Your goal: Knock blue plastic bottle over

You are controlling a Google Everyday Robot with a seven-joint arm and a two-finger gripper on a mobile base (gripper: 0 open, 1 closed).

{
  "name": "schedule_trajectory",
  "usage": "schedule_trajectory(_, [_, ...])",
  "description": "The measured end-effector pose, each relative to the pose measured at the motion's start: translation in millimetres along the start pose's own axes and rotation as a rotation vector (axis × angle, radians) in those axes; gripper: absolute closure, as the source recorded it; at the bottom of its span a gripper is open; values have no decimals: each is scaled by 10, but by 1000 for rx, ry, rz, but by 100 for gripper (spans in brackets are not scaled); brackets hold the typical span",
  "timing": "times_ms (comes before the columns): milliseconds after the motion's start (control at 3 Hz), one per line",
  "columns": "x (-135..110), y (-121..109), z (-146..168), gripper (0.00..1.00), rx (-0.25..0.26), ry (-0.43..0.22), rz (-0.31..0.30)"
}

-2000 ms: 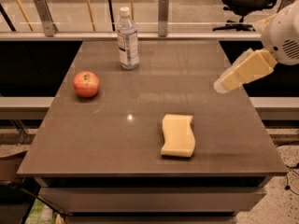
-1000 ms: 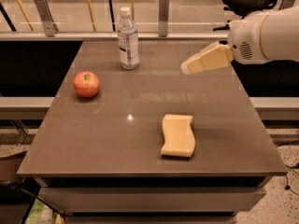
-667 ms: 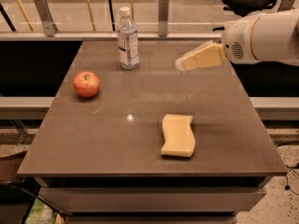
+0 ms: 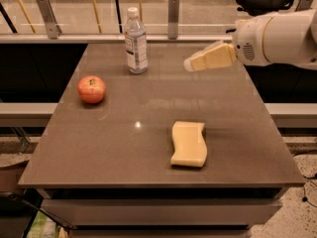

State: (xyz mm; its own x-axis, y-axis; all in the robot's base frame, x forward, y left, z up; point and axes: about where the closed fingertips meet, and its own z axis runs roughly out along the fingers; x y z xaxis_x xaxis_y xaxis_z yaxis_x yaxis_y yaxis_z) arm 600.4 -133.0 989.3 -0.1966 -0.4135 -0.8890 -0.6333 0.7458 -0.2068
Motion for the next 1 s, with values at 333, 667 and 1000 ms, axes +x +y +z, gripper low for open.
schedule_trajectory(333, [-48,-77,228,0,-3,-73,19])
schedule_trajectory(667, [-88,-128,503,0,-26,-140,52])
schedule_trajectory(1000, [-123,-153,775,0,-49,-166,79])
